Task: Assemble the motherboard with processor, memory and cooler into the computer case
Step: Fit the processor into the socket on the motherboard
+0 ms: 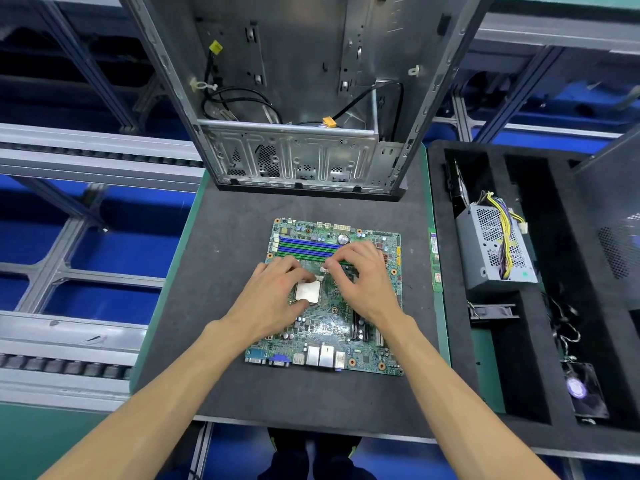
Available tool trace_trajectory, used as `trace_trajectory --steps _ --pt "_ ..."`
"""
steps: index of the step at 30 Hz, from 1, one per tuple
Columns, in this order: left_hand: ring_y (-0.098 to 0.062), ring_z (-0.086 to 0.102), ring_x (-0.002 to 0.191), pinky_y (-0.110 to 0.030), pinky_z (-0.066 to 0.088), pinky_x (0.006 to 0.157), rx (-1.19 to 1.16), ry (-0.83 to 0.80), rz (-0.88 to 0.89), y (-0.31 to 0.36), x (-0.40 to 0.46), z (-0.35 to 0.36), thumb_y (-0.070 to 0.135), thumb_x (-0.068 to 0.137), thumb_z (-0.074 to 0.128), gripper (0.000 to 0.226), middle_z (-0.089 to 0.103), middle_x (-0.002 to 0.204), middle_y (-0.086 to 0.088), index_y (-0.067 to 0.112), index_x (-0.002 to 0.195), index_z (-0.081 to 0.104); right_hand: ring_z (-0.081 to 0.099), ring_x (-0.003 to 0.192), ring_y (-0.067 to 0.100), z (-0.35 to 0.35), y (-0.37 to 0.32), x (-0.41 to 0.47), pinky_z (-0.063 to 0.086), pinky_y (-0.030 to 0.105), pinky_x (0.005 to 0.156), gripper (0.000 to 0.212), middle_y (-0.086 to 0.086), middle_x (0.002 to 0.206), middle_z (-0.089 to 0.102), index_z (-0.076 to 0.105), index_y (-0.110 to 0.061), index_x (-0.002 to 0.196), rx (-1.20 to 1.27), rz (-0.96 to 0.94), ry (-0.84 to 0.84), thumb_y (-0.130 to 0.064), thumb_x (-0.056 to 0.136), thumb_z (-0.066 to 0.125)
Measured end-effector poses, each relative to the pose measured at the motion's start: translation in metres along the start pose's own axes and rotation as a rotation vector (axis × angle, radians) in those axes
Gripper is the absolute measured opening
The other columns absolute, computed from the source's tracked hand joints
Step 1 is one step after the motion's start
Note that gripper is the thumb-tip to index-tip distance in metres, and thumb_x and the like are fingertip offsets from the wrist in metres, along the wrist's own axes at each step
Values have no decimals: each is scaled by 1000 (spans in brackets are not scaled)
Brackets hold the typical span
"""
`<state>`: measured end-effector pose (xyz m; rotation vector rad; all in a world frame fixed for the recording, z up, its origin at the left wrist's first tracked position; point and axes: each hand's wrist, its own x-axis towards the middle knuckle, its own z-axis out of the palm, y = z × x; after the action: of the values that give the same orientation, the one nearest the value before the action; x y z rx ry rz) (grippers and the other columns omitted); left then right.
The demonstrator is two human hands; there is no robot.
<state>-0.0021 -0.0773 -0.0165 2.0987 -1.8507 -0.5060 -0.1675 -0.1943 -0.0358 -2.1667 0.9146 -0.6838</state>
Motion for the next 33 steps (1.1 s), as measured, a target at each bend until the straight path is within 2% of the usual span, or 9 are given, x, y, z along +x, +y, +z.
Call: trace_trajectory --steps 9,16,21,25,28,31,33 --pt "-9 47 109 -26 26 86 17 32 -47 1 -1 1 39 82 72 43 50 111 14 30 123 62 48 98 11 -3 -2 -3 34 36 94 21 -10 92 63 73 -20 89 -8 -4 -26 -26 90 53" --pt "-9 45 110 -26 25 85 39 21 -33 1 0 0 39 83 73 41 50 113 13 30 121 63 50 101 14 -3 -1 -4 36 39 96 22 -10 93 62 71 -21 89 -16 -1 -50 -26 88 50" --pt "-7 44 109 -28 30 90 28 -1 -30 -1 2 -2 42 83 73 41 49 112 15 34 123 64 49 102 12 -1 1 -4 32 33 95 23 -11 94 61 71 -22 90 -49 -7 -52 -29 87 49" --pt "-8 45 110 -28 30 89 28 25 -38 -1 1 -1 43 83 74 42 49 111 15 32 122 65 47 104 9 -1 2 -5 29 30 96 22 -15 97 59 71 -26 94 -86 -31 -72 -30 85 51" --pt "-5 42 109 -29 28 90 -56 22 -51 -5 -1 0 41 83 74 39 48 108 17 33 121 65 47 107 8 -1 3 -5 28 32 98 19 -17 99 58 70 -29 96 -123 -56 -101 -31 83 57" --pt "5 44 105 -28 28 93 -294 70 -150 -8 -1 -1 36 85 74 37 55 106 22 35 121 64 45 107 6 0 5 -5 28 32 97 17 -20 99 57 69 -33 98 -142 -80 -104 -31 82 64" --pt "6 47 104 -28 30 95 -353 101 -194 -6 1 0 31 85 75 35 58 104 22 35 118 64 45 107 6 1 6 -5 27 31 96 15 -22 99 56 68 -34 97 -151 -90 -97 -32 82 66"
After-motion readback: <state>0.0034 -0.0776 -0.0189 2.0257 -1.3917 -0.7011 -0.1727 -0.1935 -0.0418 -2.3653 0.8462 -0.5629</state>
